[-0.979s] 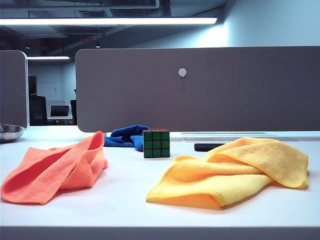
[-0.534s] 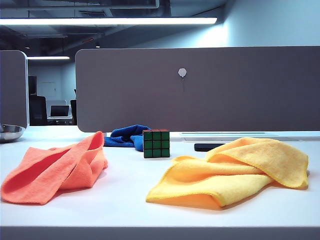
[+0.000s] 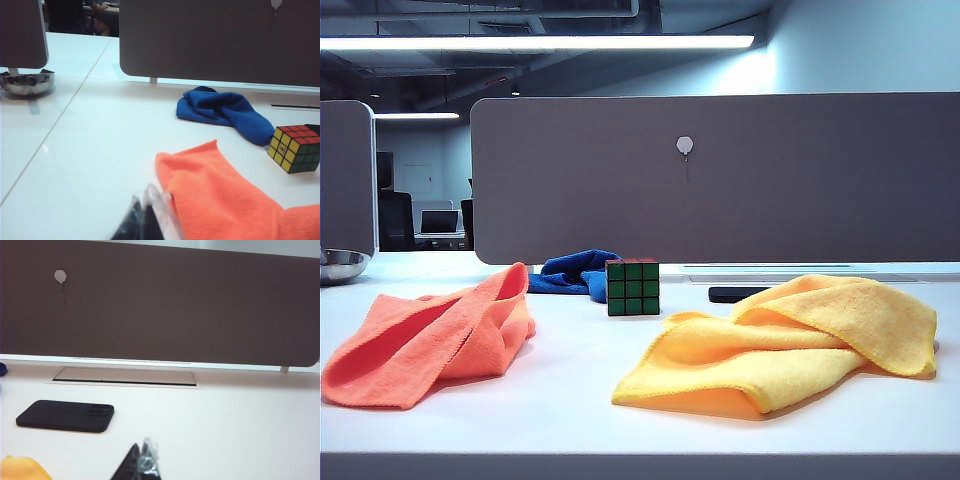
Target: Pick up a rag that is the same color as the top surface of the Rubik's Cube and cover the cube with it.
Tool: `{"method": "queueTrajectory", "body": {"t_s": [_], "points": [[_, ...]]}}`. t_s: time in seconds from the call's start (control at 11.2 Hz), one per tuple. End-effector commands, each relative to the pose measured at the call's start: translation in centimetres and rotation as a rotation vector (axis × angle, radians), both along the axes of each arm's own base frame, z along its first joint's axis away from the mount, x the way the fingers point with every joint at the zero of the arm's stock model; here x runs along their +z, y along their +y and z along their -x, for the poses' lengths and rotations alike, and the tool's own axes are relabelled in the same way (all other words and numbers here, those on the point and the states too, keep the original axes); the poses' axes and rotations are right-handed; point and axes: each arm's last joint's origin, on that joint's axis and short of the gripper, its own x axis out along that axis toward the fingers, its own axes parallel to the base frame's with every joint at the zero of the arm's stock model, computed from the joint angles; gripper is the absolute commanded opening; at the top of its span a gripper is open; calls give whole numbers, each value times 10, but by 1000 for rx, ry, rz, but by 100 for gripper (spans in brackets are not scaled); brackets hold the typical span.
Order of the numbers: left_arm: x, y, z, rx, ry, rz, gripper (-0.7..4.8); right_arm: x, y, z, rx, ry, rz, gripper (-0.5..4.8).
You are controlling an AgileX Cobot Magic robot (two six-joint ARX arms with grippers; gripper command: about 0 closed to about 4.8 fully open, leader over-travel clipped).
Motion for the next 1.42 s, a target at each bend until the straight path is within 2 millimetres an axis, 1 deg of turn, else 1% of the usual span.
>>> {"method": "queueTrajectory", "body": {"t_s": [0.09,0.18,0.27,0.36,0.44,0.53,0.62,0.8,0.98,1.07,1.16,1.25,1.33,1.42], "points": [[12,-3,3,-88,-38,-4,-5,6,0,1,5,-66,-22,-1],[18,-3,4,-94,-42,-5,-5,8,0,2,6,-85,-21,-1],[30,-3,9,-93,-33,-30,-5,13,0,3,6,-102,-20,-1],[34,-3,11,-93,-25,-42,-5,15,0,4,6,-104,-20,-1],[42,-3,15,-90,-6,-53,-5,21,0,5,7,-105,-20,-1],[58,-3,25,-92,36,-52,-5,43,2,13,56,-64,12,-1],[67,-3,29,-97,52,-51,-5,56,4,20,119,-42,35,-1],[75,-4,33,-130,49,-50,-5,69,5,28,153,-28,40,-1],[95,-6,35,-197,36,-50,-5,90,6,39,167,-15,42,-1],[108,-6,34,-220,37,-52,-5,104,7,42,209,0,71,-1],[127,-7,30,-252,32,-85,-5,125,9,42,270,63,70,-1],[134,-7,27,-254,38,-84,-5,137,10,38,315,106,68,-1],[140,-8,19,-297,71,-72,-5,156,13,27,419,205,55,-1],[139,-9,17,-318,82,-67,-5,160,13,24,444,223,52,-1]]}}
